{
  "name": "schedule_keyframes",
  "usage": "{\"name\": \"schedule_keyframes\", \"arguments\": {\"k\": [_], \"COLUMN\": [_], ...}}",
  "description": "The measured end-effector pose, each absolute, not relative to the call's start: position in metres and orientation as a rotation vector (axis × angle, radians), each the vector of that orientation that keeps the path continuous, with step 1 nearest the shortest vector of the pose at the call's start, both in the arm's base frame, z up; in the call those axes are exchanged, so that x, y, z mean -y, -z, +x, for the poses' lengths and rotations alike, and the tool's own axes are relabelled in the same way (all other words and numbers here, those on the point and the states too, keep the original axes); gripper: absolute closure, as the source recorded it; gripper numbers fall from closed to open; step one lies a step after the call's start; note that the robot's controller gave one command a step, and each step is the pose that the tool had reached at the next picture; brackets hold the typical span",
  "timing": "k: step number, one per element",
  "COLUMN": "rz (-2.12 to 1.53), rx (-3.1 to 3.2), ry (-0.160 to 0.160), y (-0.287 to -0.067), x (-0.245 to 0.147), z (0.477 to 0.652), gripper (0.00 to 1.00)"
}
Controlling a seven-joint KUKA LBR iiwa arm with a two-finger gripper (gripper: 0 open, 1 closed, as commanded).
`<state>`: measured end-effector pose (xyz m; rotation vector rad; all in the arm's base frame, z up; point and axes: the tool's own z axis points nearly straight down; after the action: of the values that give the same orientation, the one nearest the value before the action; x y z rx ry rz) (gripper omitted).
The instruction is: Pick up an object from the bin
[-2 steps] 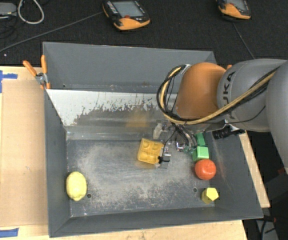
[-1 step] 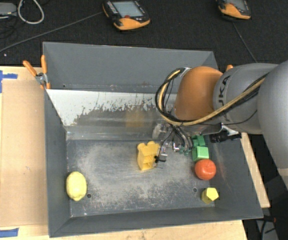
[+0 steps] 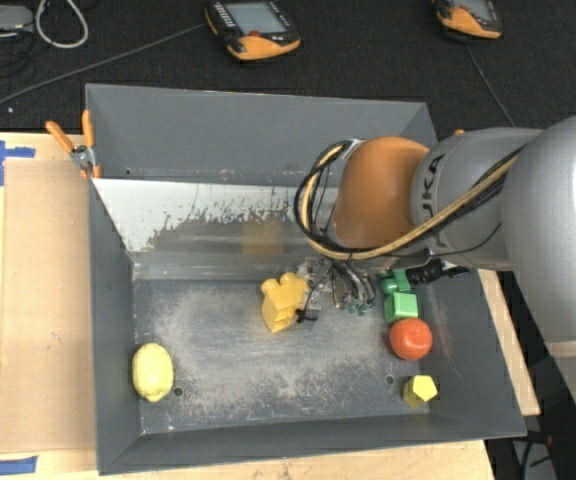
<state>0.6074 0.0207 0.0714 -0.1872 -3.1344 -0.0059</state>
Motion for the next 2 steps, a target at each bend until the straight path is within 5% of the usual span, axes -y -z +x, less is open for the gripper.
{"name": "schedule_keyframes", "arguments": {"k": [2], "rz": [-0.19], "rx": [3.133], "ry": [0.006], "y": [-0.085], "x": [-0.02], "z": [0.606], "gripper": [1.0]}}
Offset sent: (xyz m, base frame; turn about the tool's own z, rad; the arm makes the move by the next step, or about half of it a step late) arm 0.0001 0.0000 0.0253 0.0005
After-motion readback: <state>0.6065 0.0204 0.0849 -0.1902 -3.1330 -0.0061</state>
